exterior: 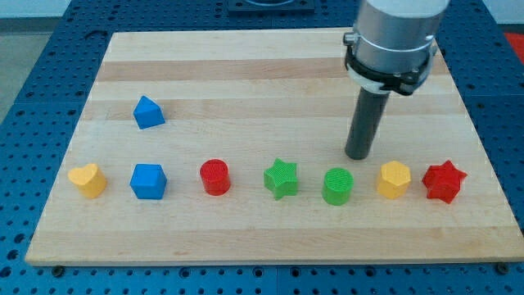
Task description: Slide the blue triangle towards center left
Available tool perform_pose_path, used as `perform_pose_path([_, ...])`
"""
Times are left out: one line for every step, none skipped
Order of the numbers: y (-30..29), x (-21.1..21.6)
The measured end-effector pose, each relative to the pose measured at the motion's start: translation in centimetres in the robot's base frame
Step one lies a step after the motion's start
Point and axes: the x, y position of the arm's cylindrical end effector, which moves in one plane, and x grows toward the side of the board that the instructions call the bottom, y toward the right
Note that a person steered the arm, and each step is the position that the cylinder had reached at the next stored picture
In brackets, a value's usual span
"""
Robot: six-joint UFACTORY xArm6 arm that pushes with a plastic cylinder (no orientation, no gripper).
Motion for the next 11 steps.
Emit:
perform_pose_path([-2.6, -2.3])
perform_pose_path([-5.2, -4.8])
perform_pose_path([-7.8, -6.8])
perform_pose_path([-10.6, -8.4])
perform_pose_path([-14.7, -8.9])
perform_pose_path([-19.9, -9.0])
perform_pose_path([-25.3, -9.0])
perform_pose_path([-29.8, -9.0])
perform_pose_path([-32.3, -9.5])
perform_pose_path([-35.5, -9.5])
perform_pose_path([-35.6, -9.5])
